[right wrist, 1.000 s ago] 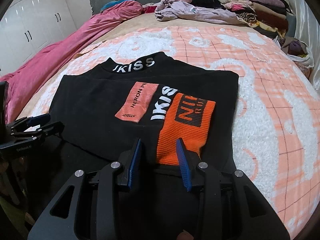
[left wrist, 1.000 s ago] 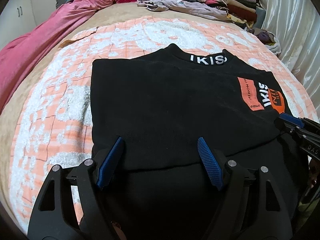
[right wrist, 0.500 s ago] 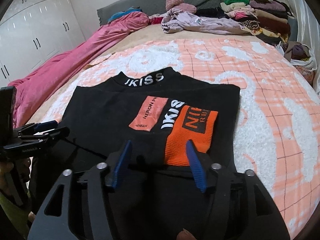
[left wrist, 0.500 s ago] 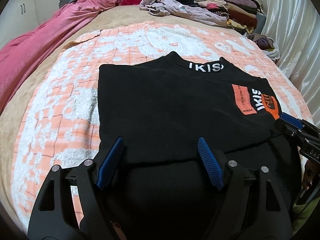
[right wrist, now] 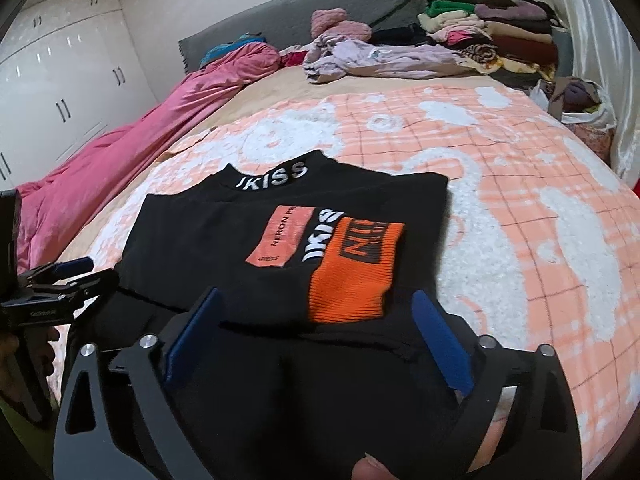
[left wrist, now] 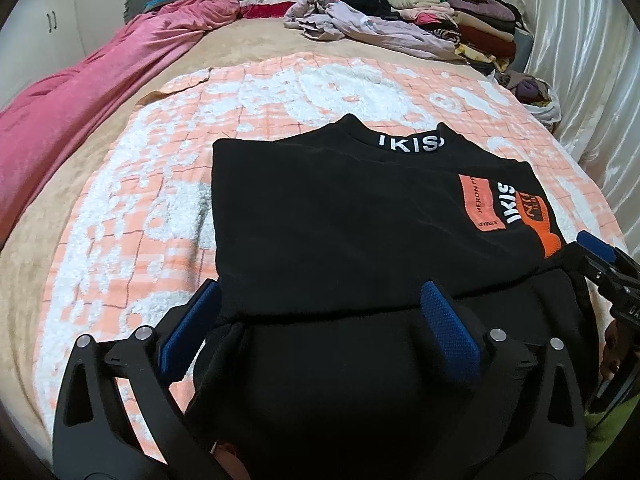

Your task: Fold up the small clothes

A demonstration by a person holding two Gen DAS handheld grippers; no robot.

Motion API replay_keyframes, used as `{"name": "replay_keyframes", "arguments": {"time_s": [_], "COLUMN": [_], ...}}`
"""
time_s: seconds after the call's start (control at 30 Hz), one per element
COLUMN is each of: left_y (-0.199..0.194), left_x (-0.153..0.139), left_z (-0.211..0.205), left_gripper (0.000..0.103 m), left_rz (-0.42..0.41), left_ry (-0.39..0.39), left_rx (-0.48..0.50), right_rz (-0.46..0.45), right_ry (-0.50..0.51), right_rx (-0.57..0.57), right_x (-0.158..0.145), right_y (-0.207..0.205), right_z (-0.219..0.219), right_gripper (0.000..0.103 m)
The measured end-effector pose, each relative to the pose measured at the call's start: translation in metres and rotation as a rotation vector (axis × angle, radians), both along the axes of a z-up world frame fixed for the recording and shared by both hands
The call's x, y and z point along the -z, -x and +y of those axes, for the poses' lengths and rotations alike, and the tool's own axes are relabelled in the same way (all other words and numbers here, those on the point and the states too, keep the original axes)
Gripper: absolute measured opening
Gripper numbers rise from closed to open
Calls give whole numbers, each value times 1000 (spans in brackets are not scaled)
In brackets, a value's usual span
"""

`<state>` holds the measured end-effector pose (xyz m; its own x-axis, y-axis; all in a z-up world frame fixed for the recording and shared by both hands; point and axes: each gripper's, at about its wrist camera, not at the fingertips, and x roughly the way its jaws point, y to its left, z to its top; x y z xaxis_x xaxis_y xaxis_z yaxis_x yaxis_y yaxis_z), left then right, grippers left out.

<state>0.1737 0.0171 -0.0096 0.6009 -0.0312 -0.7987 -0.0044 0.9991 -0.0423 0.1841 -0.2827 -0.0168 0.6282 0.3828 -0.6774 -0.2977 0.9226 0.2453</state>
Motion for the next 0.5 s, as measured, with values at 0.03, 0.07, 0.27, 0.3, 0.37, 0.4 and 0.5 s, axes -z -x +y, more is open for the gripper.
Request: {"name": "replay_keyframes", "arguments": {"time_s": [0.03,0.07,0.27,0.3,0.37,0.4,0.5], "left_y": [1,3,9,10,14,16,21], "left_x": [-1,-2,-10,-11,-14,-16,-21], "left_z": [0,0,2,2,3,3,4], "left_gripper": [93,93,93,93,93,93,93], "left_rz": [-1,-3,-17,-20,-26,-31,-42], "left_ry": [-1,0,-2,-3,-3,-2,2], "left_rx": [0,-1,-1,-1,0,0,2], "right_rz": [-1,-4,-38,-43,-52,-54,-73], "right_ry": [-3,-5,-29,-34,-49,-52,-65], "right_rx": [2,5,37,43,57,63,86], "right_x": [-1,-1,-12,-14,-18,-19,-28], "right_y": [0,1,6,7,10,10,15], "right_z": [-2,-3,-19,-23,-30,-34,-48], "right_gripper": [95,95,95,95,95,95,95]}}
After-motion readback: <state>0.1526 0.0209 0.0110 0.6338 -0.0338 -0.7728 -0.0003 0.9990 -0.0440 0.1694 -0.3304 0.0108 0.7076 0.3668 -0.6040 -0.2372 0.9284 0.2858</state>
